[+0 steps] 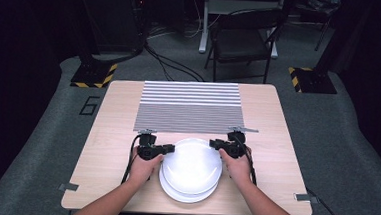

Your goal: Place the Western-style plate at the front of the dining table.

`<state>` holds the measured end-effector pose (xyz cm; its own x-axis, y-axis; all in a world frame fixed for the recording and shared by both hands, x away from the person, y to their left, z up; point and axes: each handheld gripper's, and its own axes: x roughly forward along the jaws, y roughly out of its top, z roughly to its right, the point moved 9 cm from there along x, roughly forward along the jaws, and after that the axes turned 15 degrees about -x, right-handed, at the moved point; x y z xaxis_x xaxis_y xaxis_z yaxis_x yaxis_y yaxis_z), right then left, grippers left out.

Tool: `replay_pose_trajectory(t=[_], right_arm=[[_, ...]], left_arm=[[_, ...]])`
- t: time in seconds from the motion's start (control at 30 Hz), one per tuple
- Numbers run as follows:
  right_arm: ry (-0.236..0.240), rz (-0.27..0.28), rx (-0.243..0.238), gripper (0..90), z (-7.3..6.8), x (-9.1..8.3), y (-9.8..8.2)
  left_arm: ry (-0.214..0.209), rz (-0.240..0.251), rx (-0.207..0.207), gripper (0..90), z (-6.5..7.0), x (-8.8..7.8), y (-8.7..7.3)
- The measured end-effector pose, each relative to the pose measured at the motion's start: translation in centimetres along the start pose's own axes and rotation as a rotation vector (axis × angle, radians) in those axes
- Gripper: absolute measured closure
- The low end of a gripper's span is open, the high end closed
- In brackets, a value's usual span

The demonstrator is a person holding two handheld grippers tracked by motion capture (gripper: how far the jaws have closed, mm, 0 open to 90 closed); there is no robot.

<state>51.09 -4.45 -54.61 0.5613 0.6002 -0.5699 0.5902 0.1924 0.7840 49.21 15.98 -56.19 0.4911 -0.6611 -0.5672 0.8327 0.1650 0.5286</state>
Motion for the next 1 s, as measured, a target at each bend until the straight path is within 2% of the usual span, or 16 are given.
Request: replay_pose_trajectory(t=[0.1, 0.2, 0.23, 0.3, 0.43, 0.57, 0.63, 0.67, 0.73, 0.8, 0.83, 0.87, 0.97, 1.0], right_arm=[[-0.003, -0.025, -0.009, 60.9, -0.3, -1.3, -1.5], [0.008, -0.042, 0.004, 59.8, -0.8, -2.5, -3.2], [0.008, -0.042, 0.004, 59.8, -0.8, -2.5, -3.2], [0.032, -0.052, 0.037, 60.0, -1.2, -3.3, -4.6], [0.043, -0.071, 0.067, 61.1, -1.9, -4.1, -5.8], [0.058, -0.080, 0.082, 63.6, -2.5, -4.5, -6.3], [0.055, -0.086, 0.078, 65.8, -2.8, -4.5, -6.5], [0.038, -0.087, 0.066, 70.5, -2.8, -4.3, -6.6], [0.033, -0.085, 0.065, 71.1, -2.7, -4.3, -6.5], [0.044, -0.086, 0.110, 73.3, -2.4, -4.0, -6.2], [0.045, -0.083, 0.111, 73.8, -2.3, -3.8, -6.0], [0.046, -0.077, 0.115, 74.2, -2.1, -3.7, -5.7], [0.046, -0.056, 0.130, 76.0, -1.7, -3.3, -5.0], [0.046, -0.046, 0.136, 76.4, -1.6, -3.1, -4.6]], left_arm=[[0.009, 0.004, 0.002, 77.9, 0.0, 0.0, 0.0], [0.010, 0.009, -0.004, 78.0, 0.0, -0.1, 0.0], [0.010, 0.009, -0.004, 78.0, 0.0, -0.1, 0.0], [0.010, 0.010, -0.004, 78.1, 0.0, -0.1, 0.0], [0.011, 0.007, -0.001, 78.1, 0.0, -0.2, -0.1], [0.010, 0.007, -0.001, 78.1, -0.1, -0.2, -0.1], [0.006, 0.002, -0.011, 78.3, -0.1, -0.2, -0.1], [0.005, -0.001, -0.014, 78.3, -0.1, -0.2, -0.2], [0.001, -0.004, -0.025, 78.4, -0.1, -0.3, -0.2], [0.005, 0.003, -0.024, 78.8, -0.3, -0.3, 0.0], [0.005, 0.003, -0.024, 78.8, -0.3, -0.3, 0.0], [-0.004, 0.008, -0.058, 79.0, -0.4, -0.3, 0.2], [-0.007, 0.008, -0.058, 79.2, -0.7, -0.4, 0.4], [-0.011, 0.016, -0.085, 79.2, -0.8, -0.4, 0.6]])
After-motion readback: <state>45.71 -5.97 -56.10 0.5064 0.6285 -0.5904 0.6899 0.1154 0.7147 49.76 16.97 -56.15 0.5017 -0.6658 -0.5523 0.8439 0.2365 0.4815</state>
